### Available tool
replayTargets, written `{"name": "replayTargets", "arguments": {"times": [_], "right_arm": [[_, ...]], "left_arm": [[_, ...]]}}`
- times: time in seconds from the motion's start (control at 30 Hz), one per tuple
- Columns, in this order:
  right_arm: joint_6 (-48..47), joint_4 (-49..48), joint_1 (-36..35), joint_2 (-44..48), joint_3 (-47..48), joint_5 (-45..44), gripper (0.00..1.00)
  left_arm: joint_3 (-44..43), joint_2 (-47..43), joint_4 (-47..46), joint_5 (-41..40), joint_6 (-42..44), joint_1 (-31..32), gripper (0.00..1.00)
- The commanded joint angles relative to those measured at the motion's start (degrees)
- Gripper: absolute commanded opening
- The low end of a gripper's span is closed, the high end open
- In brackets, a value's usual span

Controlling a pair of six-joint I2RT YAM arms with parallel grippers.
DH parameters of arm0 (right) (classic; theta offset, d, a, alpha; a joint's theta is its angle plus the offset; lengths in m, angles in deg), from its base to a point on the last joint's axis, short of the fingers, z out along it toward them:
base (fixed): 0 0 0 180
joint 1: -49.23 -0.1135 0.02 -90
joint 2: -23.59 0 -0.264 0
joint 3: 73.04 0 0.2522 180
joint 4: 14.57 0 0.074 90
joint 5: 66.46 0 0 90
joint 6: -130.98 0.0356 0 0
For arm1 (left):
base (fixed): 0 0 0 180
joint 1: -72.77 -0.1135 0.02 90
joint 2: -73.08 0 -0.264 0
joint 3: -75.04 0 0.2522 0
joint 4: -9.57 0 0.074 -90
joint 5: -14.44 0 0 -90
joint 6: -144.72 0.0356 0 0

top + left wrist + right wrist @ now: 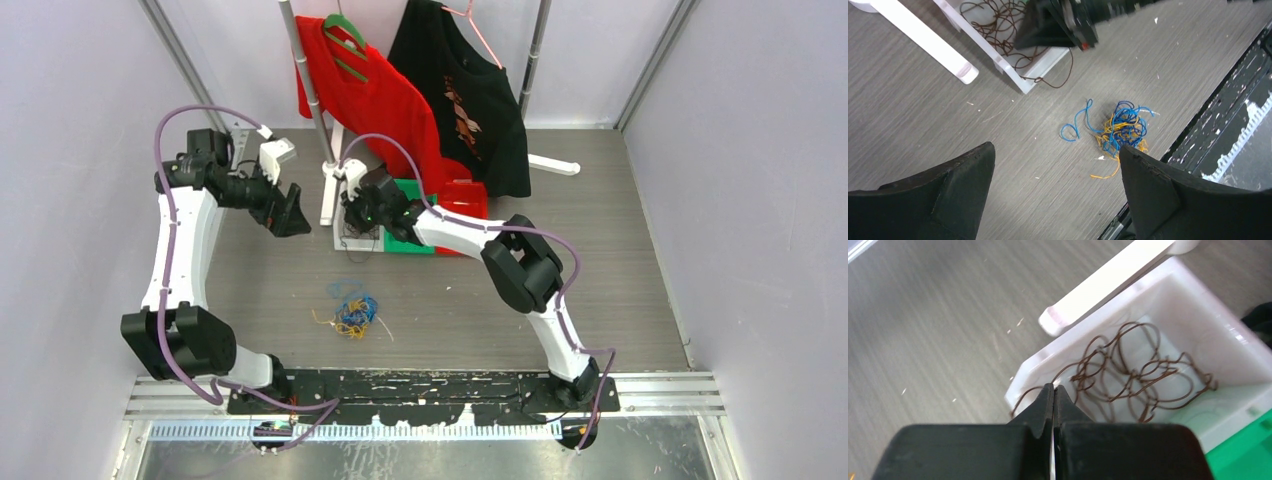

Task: Untangle the cables

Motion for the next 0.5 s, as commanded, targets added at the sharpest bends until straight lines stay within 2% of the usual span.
{"name": "replayTargets", "arguments": {"times": [0.0,0.1,0.17,0.33,0.47], "right_arm": [[1.4,-1.1,2.0,-2.0,5.7,-1.5,0.02],[0.6,-2.1,2.3,1.0,2.2,3.8,0.32],[-0.5,-3.4,1.9,3.5,-1.4,7.1,0.44],[-4.4,-1.4,-0.4,5.3,-4.5,8.1,0.56],[-5.8,-0.1,-1.8,3.4,-3.7,7.6,0.58]], "left_arm": [[3.0,-1.4,0.8,1.0,5.0,-0.3,0.93],[4.3,-1.2,4.1,1.8,8.2,-0.3,0.92],[5.2,-1.4,5.5,2.0,10.0,-0.3,0.92],[7.2,-1.3,5.3,2.6,10.3,-0.4,0.89],[7.9,-1.7,4.8,2.6,9.7,-0.5,0.83]]}}
